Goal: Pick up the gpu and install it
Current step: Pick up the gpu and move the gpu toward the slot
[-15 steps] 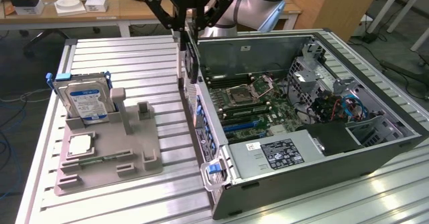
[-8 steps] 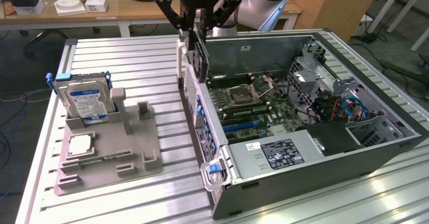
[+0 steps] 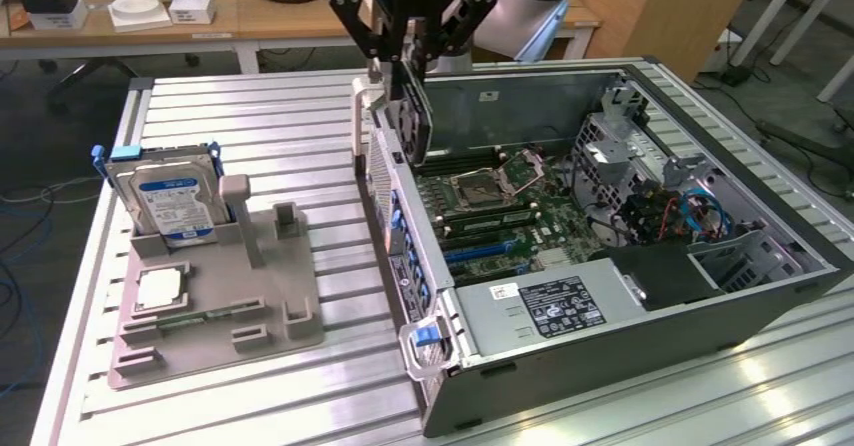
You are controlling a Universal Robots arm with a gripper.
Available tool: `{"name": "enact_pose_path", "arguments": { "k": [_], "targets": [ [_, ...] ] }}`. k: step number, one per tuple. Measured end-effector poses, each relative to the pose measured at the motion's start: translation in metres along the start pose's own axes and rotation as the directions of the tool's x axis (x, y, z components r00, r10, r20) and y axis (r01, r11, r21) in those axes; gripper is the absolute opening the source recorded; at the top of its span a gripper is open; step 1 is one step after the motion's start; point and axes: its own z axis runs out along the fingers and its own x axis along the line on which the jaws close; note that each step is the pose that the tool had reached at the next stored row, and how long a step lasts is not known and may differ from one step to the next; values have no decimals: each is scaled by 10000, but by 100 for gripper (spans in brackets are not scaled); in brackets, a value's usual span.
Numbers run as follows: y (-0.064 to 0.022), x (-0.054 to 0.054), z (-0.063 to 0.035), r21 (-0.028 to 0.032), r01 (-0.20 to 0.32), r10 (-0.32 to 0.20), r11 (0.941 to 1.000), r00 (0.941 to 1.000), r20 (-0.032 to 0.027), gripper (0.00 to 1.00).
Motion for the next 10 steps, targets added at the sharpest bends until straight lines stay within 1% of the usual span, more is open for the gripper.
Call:
{"name": "enact_pose_path", "arguments": {
  "k": [10],
  "targets": [
    [-5, -181, 2, 1, 53, -53, 10000, 10000, -5, 26]
  ]
}}
